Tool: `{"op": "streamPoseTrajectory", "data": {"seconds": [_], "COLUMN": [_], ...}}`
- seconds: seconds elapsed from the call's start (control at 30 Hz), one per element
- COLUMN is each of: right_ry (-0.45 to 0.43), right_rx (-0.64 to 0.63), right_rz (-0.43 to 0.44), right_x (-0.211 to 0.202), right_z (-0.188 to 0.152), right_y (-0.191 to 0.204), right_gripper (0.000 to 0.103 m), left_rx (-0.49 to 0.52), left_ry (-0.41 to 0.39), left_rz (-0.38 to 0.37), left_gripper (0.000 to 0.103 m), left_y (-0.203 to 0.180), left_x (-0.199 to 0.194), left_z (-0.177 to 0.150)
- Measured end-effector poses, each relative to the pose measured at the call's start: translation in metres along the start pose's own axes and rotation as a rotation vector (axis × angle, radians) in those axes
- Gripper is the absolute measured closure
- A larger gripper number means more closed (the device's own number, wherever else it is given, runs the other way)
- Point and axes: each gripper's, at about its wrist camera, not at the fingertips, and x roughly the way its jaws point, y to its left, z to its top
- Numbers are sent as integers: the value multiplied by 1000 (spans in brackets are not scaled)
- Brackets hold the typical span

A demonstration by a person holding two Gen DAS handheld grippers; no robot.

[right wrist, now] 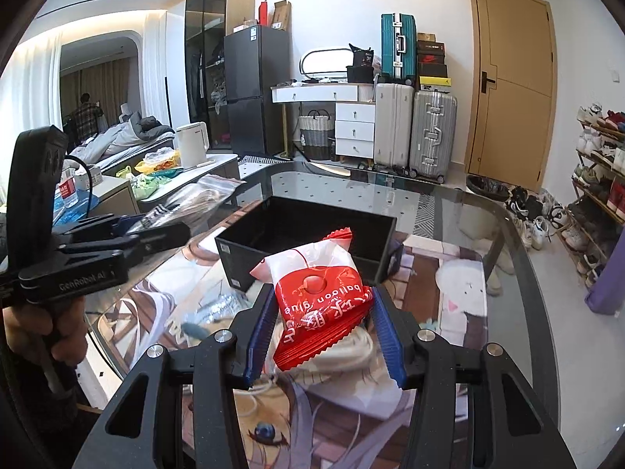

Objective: Organize soft objects
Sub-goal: 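Carry both items into the black box and open both tools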

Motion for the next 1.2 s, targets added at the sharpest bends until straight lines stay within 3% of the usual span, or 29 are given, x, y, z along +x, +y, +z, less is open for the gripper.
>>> {"op": "streamPoseTrajectory", "data": {"seconds": [0.6, 1.2], "right_ry": [47, 111], "right_rx": [-2, 5], "right_rz": [-8, 5], "right_x": [37, 86], "right_z": [27, 39], "right_y": [-13, -25], "right_gripper": [54, 54], "left_rx": [-1, 21], "left_ry": [70, 152], "left_rz": [6, 12], "left_gripper": [57, 56], "left_y": [-7, -7], "left_x": [48, 98], "left_z": [28, 33]}}
